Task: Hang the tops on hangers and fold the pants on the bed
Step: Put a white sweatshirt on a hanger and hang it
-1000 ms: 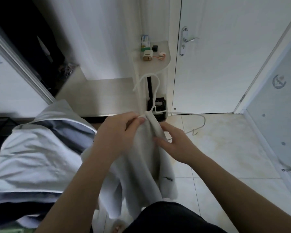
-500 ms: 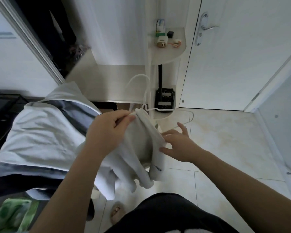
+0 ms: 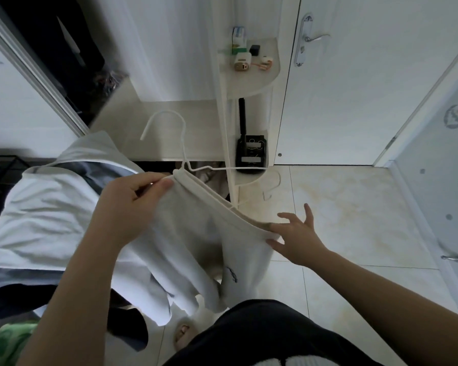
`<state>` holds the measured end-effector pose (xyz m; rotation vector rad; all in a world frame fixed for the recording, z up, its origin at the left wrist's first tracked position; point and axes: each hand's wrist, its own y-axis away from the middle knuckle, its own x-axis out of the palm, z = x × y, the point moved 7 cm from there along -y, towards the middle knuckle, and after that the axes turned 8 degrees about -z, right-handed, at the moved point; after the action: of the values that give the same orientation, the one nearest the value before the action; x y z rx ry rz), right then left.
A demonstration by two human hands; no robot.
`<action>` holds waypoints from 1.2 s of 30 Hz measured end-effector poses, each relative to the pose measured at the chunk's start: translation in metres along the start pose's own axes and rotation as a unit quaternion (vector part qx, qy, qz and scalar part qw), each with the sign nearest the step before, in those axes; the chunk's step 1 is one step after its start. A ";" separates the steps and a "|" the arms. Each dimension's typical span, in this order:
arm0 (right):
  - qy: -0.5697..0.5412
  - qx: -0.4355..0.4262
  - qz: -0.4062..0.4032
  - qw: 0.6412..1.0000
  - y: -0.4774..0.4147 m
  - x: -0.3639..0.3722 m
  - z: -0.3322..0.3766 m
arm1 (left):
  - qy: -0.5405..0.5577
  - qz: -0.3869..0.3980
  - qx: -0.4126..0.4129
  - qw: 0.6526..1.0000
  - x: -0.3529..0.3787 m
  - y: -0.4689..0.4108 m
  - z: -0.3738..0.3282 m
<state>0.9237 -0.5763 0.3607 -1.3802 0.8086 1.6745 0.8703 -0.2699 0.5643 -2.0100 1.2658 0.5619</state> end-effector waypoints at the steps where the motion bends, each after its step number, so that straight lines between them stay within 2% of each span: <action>1: -0.004 0.010 0.000 1.000 0.000 -0.001 -0.007 | -0.001 0.022 0.000 1.000 -0.001 0.000 0.000; 4: -0.052 0.036 -0.003 0.998 -0.004 -0.014 -0.023 | 0.001 0.077 0.005 0.997 0.000 0.003 -0.001; 7: -0.170 0.067 -0.023 0.983 -0.010 -0.036 -0.033 | -0.002 0.106 0.005 0.994 0.005 0.007 -0.002; 10: -0.207 0.071 -0.053 0.974 -0.018 -0.065 -0.034 | -0.017 0.132 0.002 0.991 0.013 0.011 0.001; 16: -0.249 -0.021 -0.124 0.960 -0.020 -0.129 0.008 | -0.002 0.165 0.025 0.986 0.036 0.017 -0.005; 19: -0.283 -0.080 -0.158 0.943 -0.018 -0.157 0.042 | 0.015 0.183 0.061 0.981 0.054 0.019 -0.024; 22: -0.332 -0.102 -0.181 0.920 -0.017 -0.175 0.068 | 0.048 0.184 0.083 0.978 0.069 0.021 -0.043; 25: -0.352 -0.089 -0.198 0.910 -0.018 -0.182 0.078 | 0.067 0.190 0.090 0.975 0.074 0.019 -0.051; 28: -0.385 -0.073 -0.168 0.904 -0.020 -0.182 0.075 | 0.057 0.224 0.097 0.968 0.076 0.016 -0.052; 32: -0.384 -0.042 -0.129 0.913 -0.024 -0.180 0.059 | -0.020 0.269 0.092 0.959 0.083 0.013 -0.035; 36: -0.368 0.014 -0.149 0.918 -0.023 -0.187 0.026 | -0.074 0.200 0.074 0.974 0.071 0.004 -0.003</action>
<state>0.9474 -0.5774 0.5497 -0.6957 0.1711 1.7312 0.8973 -0.3162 0.5174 -1.5668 1.5796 0.7662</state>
